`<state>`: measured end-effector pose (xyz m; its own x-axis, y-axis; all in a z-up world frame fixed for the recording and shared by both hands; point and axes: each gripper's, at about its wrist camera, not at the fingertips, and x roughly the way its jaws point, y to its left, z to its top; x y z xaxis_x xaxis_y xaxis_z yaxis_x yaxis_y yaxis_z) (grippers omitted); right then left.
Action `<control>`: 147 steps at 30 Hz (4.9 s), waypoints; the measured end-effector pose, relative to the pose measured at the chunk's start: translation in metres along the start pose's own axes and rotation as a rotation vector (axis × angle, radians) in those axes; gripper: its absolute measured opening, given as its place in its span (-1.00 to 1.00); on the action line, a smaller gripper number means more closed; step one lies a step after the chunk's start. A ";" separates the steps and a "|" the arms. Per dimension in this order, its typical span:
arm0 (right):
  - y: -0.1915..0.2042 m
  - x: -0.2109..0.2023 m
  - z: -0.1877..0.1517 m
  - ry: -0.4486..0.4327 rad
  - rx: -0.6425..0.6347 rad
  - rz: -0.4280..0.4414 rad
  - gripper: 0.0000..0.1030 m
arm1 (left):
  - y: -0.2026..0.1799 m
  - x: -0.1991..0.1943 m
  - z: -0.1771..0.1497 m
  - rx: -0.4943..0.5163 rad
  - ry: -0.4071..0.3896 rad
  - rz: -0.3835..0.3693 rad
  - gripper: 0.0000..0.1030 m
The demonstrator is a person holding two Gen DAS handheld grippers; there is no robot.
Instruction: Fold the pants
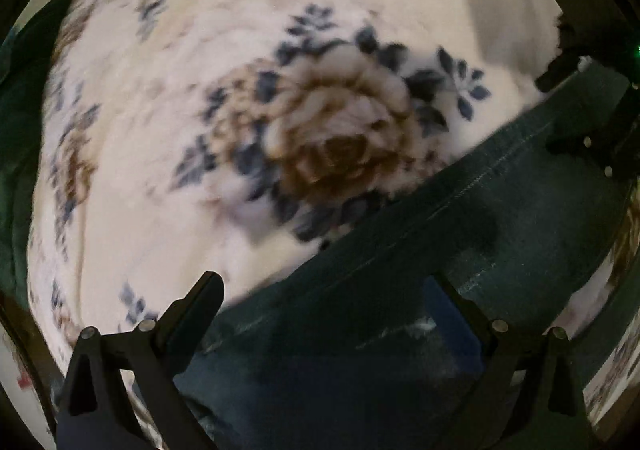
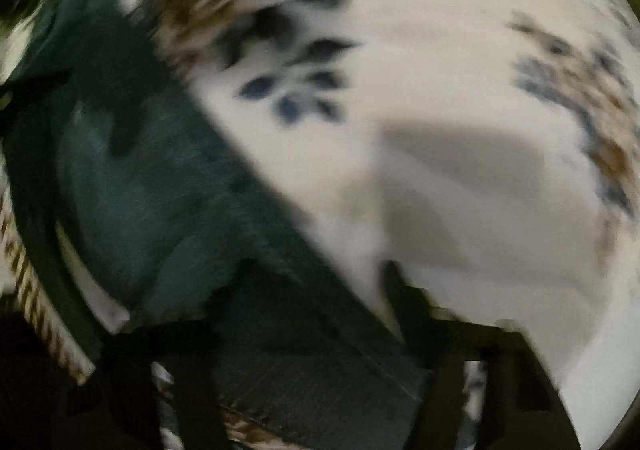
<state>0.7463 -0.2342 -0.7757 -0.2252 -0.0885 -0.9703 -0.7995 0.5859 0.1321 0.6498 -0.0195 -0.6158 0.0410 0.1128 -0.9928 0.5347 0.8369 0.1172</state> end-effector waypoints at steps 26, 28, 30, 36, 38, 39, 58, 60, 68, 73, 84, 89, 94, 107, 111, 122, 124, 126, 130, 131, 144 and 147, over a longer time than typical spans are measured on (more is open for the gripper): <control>0.059 -0.098 -0.099 -0.400 0.123 0.148 -0.85 | -0.070 -0.012 0.013 -0.008 -0.065 -0.314 -0.77; 0.066 -0.102 -0.108 -0.406 0.182 0.158 -0.85 | -0.075 -0.021 -0.001 -0.081 -0.070 -0.344 -0.79; 0.072 -0.106 -0.119 -0.414 0.233 0.171 -0.85 | -0.082 -0.032 -0.014 -0.159 -0.084 -0.373 -0.80; 0.113 -0.111 -0.165 -0.423 0.439 0.287 -0.85 | -0.097 -0.066 -0.096 -0.441 -0.041 -0.548 -0.80; 0.128 -0.103 -0.182 -0.414 0.511 0.349 -0.85 | -0.095 -0.068 -0.124 -0.517 -0.015 -0.597 -0.80; 0.139 -0.095 -0.191 -0.404 0.548 0.371 -0.85 | -0.094 -0.069 -0.139 -0.551 -0.003 -0.608 -0.80; 0.215 0.031 -0.223 -0.172 0.896 0.365 -0.75 | -0.164 0.000 -0.167 -0.622 0.132 -0.506 -0.75; 0.217 0.022 -0.225 -0.164 0.896 0.361 -0.72 | -0.170 -0.012 -0.167 -0.601 0.113 -0.479 -0.70; 0.211 -0.041 -0.242 -0.184 0.949 0.410 -0.65 | -0.170 -0.060 -0.179 -0.634 0.023 -0.390 0.58; 0.225 -0.051 -0.242 -0.118 0.909 0.406 1.00 | -0.159 -0.055 -0.215 -0.688 0.032 -0.345 0.61; 0.155 -0.037 -0.299 -0.139 1.278 0.320 0.97 | -0.115 -0.055 -0.241 -0.817 -0.049 -0.107 0.61; 0.090 -0.013 -0.284 -0.134 1.356 0.172 0.86 | -0.077 -0.033 -0.243 -0.876 -0.051 -0.008 0.61; 0.047 0.003 -0.258 -0.111 1.355 0.052 0.68 | -0.056 -0.013 -0.239 -0.921 -0.034 0.041 0.61; 0.023 -0.002 -0.258 -0.170 1.351 -0.093 -0.95 | -0.062 -0.005 -0.247 -0.891 -0.003 0.053 0.61; 0.035 -0.040 -0.348 -0.344 1.565 -0.054 -0.95 | -0.067 -0.007 -0.253 -0.912 -0.008 0.019 0.61; 0.125 0.078 -0.501 -0.451 1.960 0.318 -0.92 | -0.073 0.011 -0.282 -1.058 -0.022 -0.065 0.61; 0.129 0.080 -0.500 -0.464 1.966 0.342 -0.90 | -0.073 0.011 -0.286 -1.073 -0.029 -0.076 0.61; 0.133 0.074 -0.504 -0.500 1.972 0.355 -0.83 | -0.074 0.010 -0.291 -1.087 -0.044 -0.095 0.61; 0.134 0.060 -0.505 -0.548 1.972 0.332 0.28 | -0.079 0.005 -0.298 -1.098 -0.064 -0.103 0.61; 0.129 0.064 -0.498 -0.517 1.972 0.323 0.36 | -0.080 0.005 -0.300 -1.100 -0.066 -0.103 0.61; 0.133 0.054 -0.462 -0.254 1.811 0.009 -0.90 | -0.082 0.002 -0.340 -1.186 -0.081 -0.104 0.61; 0.133 0.069 -0.469 -0.258 1.886 0.188 -0.86 | -0.072 0.004 -0.351 -1.206 -0.082 -0.093 0.61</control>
<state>0.3632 -0.5399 -0.7299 -0.0064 0.0714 -0.9974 0.8170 0.5754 0.0360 0.3149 0.1085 -0.6187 0.1205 0.0284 -0.9923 -0.5892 0.8065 -0.0485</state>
